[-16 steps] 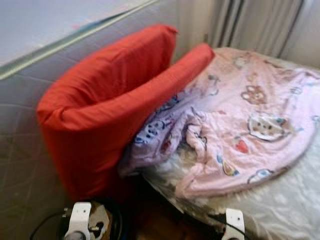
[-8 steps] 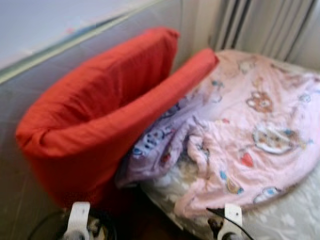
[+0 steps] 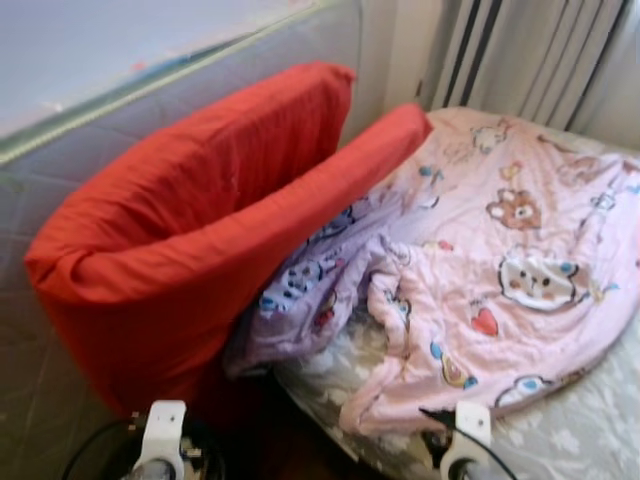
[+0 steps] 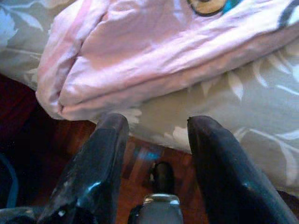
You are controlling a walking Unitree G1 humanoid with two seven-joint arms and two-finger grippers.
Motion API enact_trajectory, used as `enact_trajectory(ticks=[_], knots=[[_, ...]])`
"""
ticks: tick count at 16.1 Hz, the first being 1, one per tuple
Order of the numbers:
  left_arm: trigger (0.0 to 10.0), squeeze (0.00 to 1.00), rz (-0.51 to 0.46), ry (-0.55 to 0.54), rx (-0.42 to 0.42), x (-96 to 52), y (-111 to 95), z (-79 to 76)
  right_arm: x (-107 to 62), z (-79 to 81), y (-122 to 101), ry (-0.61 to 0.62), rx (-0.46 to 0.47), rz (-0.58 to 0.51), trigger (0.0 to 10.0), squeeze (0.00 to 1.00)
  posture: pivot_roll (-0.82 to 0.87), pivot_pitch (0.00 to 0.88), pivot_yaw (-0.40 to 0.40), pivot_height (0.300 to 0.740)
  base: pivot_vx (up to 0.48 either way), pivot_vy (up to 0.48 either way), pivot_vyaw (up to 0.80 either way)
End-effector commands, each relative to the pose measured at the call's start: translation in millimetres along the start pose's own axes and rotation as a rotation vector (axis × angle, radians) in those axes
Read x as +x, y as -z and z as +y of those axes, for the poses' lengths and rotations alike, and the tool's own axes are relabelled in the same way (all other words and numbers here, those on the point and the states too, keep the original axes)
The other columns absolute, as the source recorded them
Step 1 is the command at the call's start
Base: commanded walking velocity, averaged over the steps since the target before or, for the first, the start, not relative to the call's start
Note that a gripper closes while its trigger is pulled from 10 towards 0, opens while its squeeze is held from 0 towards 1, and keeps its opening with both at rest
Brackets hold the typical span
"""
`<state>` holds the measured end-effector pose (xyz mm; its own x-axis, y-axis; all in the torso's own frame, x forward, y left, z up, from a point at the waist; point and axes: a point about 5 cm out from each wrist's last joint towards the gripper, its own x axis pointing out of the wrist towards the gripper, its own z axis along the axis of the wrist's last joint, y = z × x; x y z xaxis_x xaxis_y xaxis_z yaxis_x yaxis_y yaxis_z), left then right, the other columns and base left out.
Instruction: Clean up the room
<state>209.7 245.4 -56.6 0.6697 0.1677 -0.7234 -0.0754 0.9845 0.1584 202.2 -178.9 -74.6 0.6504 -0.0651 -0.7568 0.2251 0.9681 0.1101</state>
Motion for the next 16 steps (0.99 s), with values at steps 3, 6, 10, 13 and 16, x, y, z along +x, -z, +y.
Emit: enact_trajectory(ticks=[3, 6, 10, 13, 16], knots=[[10.0, 0.0, 0.019, -0.008, 0.012, 0.7, -2, 4.6, 0.6, 1.0, -1, 0.015, 0.026, 0.001, 10.0, 0.0, 0.15, 0.052, 0.048, 0.74, 0.0, 0.0, 0.0], [10.0, 0.0, 0.014, -0.008, 0.005, 1.7, -5, 2.2, -0.2, -5.7, -1, 0.029, 0.033, -0.001, 10.0, 0.0, 0.16, 0.024, 0.036, 0.74, 0.0, 0.0, 0.0], [10.0, 0.0, -0.002, -0.007, -0.025, 3.6, -12, -4.9, 1.4, -10.8, -11, 0.033, 0.005, -0.018, 10.0, 0.0, 0.15, 0.016, 0.005, 0.74, 0.0, 0.0, 0.0], [10.0, 0.0, -0.039, 0.032, -0.04, -1.1, 4, -25.7, 3.1, -20.0, -32, 0.05, 0.015, -0.08, 10.0, 0.0, 0.12, 0.003, -0.031, 0.74, 0.0, 0.0, 0.0], [10.0, 0.0, 0.016, 0.023, -0.055, -4.4, 20, -21.8, 2.7, -24.4, -34, 0.048, -0.02, -0.082, 10.0, 0.0, 0.12, 0.022, -0.025, 0.74, 0.0, 0.0, 0.0]])
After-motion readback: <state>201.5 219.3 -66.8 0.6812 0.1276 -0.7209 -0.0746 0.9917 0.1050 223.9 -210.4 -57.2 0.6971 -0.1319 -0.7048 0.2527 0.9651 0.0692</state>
